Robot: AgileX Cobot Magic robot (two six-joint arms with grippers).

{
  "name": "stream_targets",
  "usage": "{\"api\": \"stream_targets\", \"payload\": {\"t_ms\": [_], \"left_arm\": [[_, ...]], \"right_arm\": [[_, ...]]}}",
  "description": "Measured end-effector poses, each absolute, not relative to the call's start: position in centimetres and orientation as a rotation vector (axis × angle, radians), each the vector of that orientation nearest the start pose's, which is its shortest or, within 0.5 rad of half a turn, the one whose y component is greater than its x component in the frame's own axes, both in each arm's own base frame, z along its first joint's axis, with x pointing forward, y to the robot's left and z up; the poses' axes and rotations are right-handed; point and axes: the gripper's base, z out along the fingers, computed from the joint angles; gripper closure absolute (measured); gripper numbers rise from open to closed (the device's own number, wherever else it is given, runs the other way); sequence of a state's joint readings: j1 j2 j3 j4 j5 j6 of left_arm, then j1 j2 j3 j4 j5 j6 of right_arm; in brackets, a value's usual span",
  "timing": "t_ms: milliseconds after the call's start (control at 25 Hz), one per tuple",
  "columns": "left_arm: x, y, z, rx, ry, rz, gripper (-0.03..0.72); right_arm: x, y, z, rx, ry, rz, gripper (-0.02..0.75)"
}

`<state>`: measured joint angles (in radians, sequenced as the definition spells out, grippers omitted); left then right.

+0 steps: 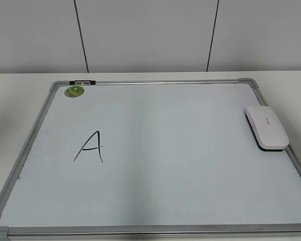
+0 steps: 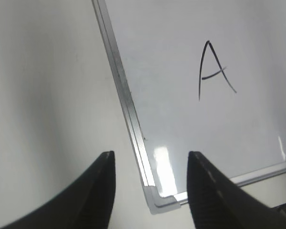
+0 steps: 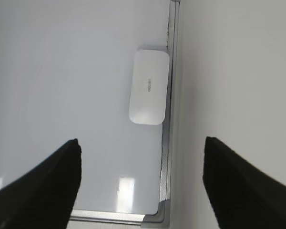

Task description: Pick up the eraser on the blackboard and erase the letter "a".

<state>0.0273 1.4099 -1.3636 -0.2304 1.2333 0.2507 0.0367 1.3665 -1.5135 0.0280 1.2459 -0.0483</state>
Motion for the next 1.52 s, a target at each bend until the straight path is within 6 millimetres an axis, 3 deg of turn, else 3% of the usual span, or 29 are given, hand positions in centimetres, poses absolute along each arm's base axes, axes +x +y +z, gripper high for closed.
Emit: {"api": "stream_targets", "payload": {"t_ms": [520, 680, 840, 1120, 1320, 1520], "left_arm": [[14.3, -1.5, 35.9, 0.237, 2.591, -0.209, 0.328], [10.8, -1.8, 34.5, 0.221, 2.557, -0.234, 0.328], [8.8, -2.1, 32.1, 0.212, 2.548, -0.274, 0.328], [5.9, -2.1, 28.4, 0.229, 2.541, -0.252, 0.33], [4.9, -1.8, 28.0, 0.231, 2.483, -0.193, 0.33], [5.0, -1.6, 27.4, 0.225, 2.467, -0.165, 0.33]], "right_arm": [[12.4, 0.7, 41.6, -0.107, 2.401, 0.03, 0.145], [8.5, 0.6, 41.1, -0.099, 2.332, 0.031, 0.145], [5.6, 0.4, 38.9, -0.094, 2.313, 0.018, 0.146], [3.2, 0.1, 33.2, -0.091, 2.352, -0.002, 0.146], [3.3, 0.1, 28.9, -0.093, 2.402, -0.009, 0.146], [3.3, -0.1, 26.6, -0.091, 2.445, -0.028, 0.147]]}}
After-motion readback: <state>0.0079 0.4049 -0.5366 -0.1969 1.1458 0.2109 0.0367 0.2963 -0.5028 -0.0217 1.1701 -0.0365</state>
